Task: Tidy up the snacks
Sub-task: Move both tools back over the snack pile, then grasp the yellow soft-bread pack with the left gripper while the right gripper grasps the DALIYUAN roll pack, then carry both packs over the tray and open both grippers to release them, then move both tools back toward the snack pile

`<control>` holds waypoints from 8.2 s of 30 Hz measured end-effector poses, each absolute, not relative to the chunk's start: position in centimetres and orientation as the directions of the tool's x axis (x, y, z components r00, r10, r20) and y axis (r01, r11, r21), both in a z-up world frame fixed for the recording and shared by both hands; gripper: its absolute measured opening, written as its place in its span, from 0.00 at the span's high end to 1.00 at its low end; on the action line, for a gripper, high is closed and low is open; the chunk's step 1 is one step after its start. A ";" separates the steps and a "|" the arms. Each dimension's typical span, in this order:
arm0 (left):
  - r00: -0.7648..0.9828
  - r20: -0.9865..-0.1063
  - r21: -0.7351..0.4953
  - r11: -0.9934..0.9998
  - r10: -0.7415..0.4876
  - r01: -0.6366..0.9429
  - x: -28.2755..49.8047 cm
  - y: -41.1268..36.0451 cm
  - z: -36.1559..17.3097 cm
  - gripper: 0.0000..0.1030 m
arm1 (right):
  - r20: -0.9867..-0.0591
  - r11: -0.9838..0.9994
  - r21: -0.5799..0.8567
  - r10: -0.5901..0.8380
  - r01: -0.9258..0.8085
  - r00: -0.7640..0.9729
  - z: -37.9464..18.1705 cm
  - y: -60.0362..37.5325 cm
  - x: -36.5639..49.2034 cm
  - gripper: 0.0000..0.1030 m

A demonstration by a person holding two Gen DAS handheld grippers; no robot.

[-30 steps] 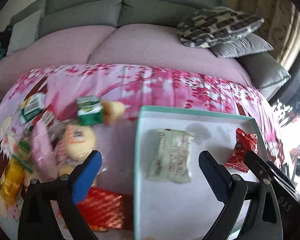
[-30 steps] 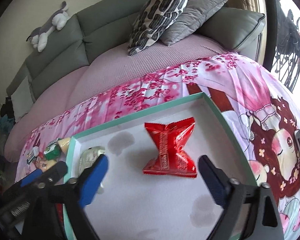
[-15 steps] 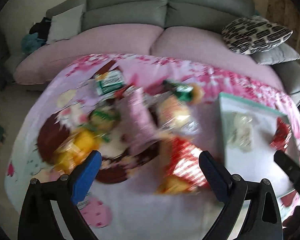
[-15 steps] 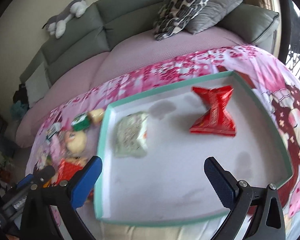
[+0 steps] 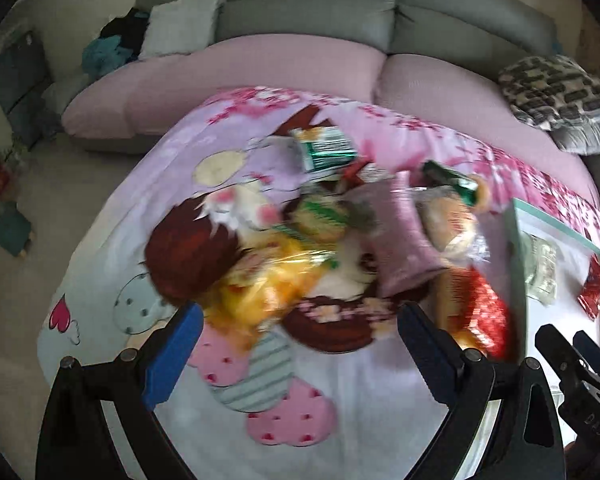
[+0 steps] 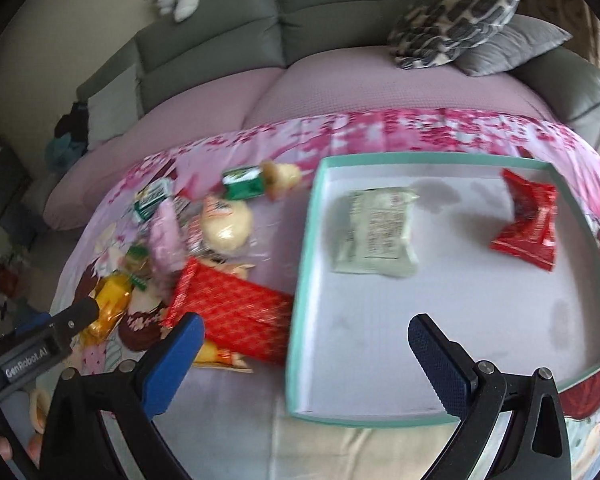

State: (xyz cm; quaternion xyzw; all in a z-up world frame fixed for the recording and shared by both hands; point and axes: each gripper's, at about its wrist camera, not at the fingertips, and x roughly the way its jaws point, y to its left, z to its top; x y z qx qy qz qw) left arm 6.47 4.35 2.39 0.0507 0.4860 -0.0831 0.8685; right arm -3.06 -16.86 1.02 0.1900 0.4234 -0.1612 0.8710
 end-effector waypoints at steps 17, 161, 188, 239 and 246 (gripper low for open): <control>0.440 -0.892 -0.077 0.994 -0.101 0.073 9.4 10.0 0.0 0.05 | -0.811 0.946 0.177 -0.017 0.272 0.585 -0.8 -10.8 0.9 0.01; 0.441 -0.892 -0.008 0.978 -0.101 0.206 9.7 4.3 0.6 0.59 | -0.765 0.924 0.330 0.142 0.192 0.629 2.0 -10.3 -0.2 0.64; 0.476 -0.833 0.034 0.833 -0.282 0.553 1.9 -11.0 4.0 0.59 | -0.773 0.634 0.324 -0.250 0.702 0.583 3.2 -30.7 -12.6 0.64; 0.512 -0.823 -0.058 0.934 -0.244 0.352 4.7 -10.0 2.4 0.02 | -0.731 0.735 0.290 -0.243 0.613 0.638 2.8 -29.7 -10.4 0.00; 0.456 -0.881 -0.036 0.980 -0.123 0.195 6.9 -5.0 0.5 0.02 | -0.734 0.810 0.312 -0.127 0.497 0.668 2.4 -25.8 -7.1 0.00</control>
